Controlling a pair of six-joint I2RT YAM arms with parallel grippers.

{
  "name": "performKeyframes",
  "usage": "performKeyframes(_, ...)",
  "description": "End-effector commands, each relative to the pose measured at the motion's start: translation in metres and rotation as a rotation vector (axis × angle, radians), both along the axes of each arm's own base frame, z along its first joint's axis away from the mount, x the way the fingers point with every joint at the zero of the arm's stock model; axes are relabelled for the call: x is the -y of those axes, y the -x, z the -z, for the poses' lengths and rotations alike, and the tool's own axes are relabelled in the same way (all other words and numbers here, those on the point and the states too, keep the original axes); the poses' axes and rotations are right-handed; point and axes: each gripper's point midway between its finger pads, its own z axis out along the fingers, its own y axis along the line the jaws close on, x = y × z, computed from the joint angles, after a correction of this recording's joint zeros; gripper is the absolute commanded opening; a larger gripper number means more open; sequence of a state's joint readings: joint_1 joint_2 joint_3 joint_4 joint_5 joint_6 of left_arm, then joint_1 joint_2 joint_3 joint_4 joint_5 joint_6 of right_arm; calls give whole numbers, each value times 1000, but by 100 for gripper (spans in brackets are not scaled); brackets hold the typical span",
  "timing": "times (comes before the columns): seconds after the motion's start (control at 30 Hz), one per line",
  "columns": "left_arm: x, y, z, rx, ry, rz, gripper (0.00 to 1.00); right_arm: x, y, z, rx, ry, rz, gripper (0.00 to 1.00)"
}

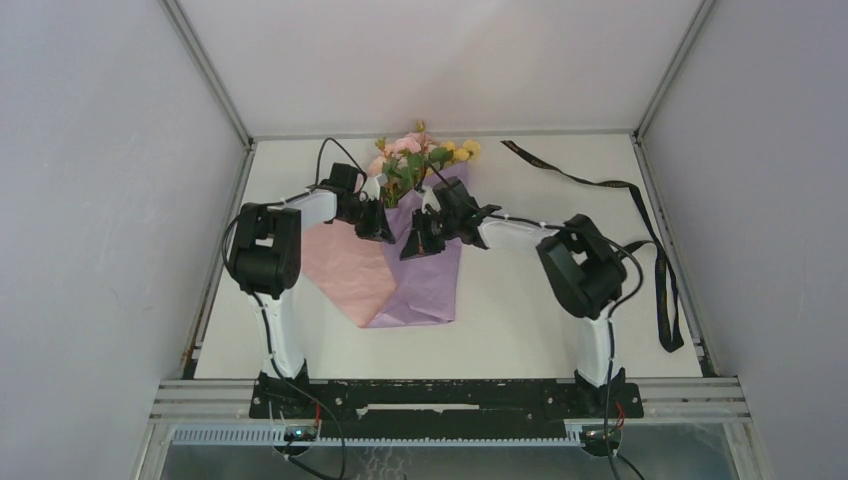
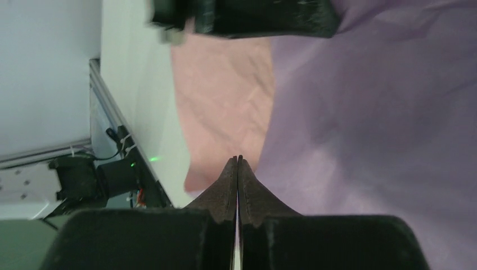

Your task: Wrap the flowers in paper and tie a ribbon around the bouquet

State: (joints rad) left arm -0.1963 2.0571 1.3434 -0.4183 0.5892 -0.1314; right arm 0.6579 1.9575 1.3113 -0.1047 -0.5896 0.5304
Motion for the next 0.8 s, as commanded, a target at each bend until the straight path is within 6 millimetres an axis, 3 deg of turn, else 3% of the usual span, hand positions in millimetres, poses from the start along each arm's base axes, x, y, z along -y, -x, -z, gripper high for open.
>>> performKeyframes(0.0,-11,-7,-9,53,-69,-9,0,-16,-24,22,-18,-14,35,2)
performKeyframes(0.1,-14,-8,-15,70,-86,6,0,-1,-26,64,-97,78,81,0)
performKeyframes(0.2,-16,-8,-28,97,-101,33,5,14,-21,90,-120,170,109,0)
performKeyframes(0.37,-28,8,-62,94,-120,89,61,21,-17,93,-122,211,119,0)
performKeyframes(0.43,-52,12,-72,88,-161,50,75,22,-16,90,-115,214,125,0)
performKeyframes(0.53,-115,12,-75,71,-264,-124,99,19,-15,86,-112,199,130,0)
performKeyframes(0.57,-150,11,-73,48,-293,-219,100,17,-13,86,-114,192,124,0)
performKeyframes(0.67,-217,15,-62,-33,-332,-413,100,11,-10,86,-107,185,110,0)
performKeyframes(0.77,-256,18,-44,-117,-341,-541,100,6,-8,84,-105,166,98,0)
